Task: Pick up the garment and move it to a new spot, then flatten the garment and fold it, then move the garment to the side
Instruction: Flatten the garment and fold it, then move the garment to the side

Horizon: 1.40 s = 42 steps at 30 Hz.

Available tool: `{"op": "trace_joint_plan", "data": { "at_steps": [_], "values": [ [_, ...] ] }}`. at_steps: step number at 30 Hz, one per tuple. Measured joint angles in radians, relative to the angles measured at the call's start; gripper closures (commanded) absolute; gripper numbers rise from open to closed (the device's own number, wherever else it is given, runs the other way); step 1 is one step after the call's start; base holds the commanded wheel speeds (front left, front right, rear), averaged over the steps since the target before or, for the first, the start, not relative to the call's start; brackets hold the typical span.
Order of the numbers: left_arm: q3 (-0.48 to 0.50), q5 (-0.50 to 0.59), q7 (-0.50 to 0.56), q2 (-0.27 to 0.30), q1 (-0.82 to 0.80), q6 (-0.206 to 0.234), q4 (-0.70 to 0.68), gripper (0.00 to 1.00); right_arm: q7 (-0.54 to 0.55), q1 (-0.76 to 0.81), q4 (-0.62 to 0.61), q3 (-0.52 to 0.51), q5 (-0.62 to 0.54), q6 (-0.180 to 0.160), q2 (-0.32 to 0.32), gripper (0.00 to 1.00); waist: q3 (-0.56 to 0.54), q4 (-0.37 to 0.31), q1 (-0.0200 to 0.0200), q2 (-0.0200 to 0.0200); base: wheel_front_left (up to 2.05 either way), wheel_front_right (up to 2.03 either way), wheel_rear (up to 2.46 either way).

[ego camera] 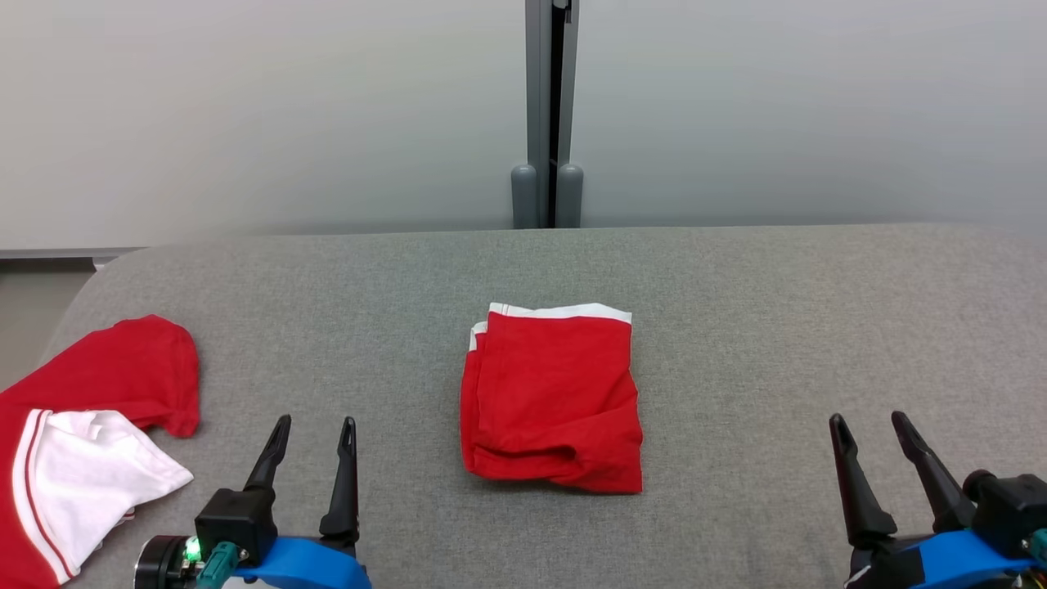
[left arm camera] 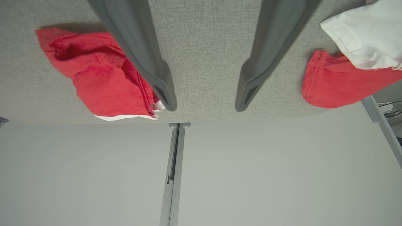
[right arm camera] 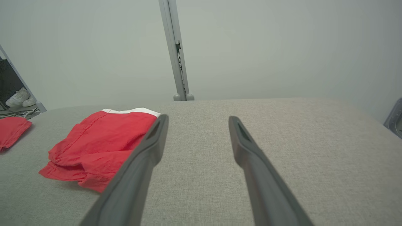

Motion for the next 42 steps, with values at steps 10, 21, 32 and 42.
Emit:
{"op": "trace_joint_plan", "data": {
  "at_steps": [10,21,32,42],
  "values": [
    [0.002,-0.010,0.007,0.006,0.028,0.018,-0.008,0.00,0.054,0.060,-0.083,0.002,-0.012,0.000,0.017,0.00,-0.022,-0.008,0.0001,0.0000,0.00,0.00,0.00],
    [0.002,-0.013,0.003,0.012,0.029,0.027,-0.003,0.00,0.071,0.072,-0.113,0.002,-0.012,0.000,0.022,0.00,-0.020,-0.005,0.0002,0.0000,0.00,0.00,0.00],
    [-0.006,0.002,-0.011,0.007,-0.059,0.016,-0.027,0.00,0.084,-0.007,-0.032,0.021,-0.015,0.000,0.019,0.00,0.049,0.032,0.0003,0.0000,0.00,0.00,0.00],
    [0.021,0.030,-0.030,-0.032,-0.175,-0.027,-0.035,0.00,0.032,-0.266,0.300,0.135,0.025,0.000,0.021,0.00,0.199,0.118,0.0005,0.0004,0.00,0.00,0.00]
  ]
}}
